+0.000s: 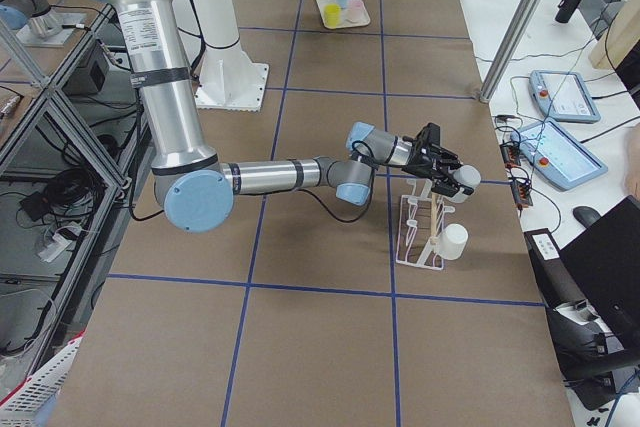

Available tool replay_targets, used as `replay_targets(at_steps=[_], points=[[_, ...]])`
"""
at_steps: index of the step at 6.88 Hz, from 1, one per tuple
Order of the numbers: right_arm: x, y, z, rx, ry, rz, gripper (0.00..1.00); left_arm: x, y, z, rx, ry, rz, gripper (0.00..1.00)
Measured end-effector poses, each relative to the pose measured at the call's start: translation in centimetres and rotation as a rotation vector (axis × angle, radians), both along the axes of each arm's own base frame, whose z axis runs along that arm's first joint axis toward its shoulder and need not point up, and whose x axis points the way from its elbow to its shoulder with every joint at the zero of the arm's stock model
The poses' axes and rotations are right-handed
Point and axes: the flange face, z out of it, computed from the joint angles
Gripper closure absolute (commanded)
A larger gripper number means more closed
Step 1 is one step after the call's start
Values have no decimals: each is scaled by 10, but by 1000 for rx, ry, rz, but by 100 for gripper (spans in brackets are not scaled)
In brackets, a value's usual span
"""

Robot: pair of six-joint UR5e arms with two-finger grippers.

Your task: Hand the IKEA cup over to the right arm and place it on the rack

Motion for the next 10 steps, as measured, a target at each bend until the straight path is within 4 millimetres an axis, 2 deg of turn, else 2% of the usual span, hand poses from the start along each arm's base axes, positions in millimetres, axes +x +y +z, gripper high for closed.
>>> replay_targets(at_steps=[2, 6, 10], points=[[1, 1, 4, -5, 6, 2, 100, 2, -1, 2, -4, -2, 2, 0], [17, -8, 21, -34, 32, 32, 100, 4, -3, 8, -14, -6, 4, 0], [11, -17, 30, -52, 51, 42, 100, 6, -6, 14, -21, -12, 7, 0]])
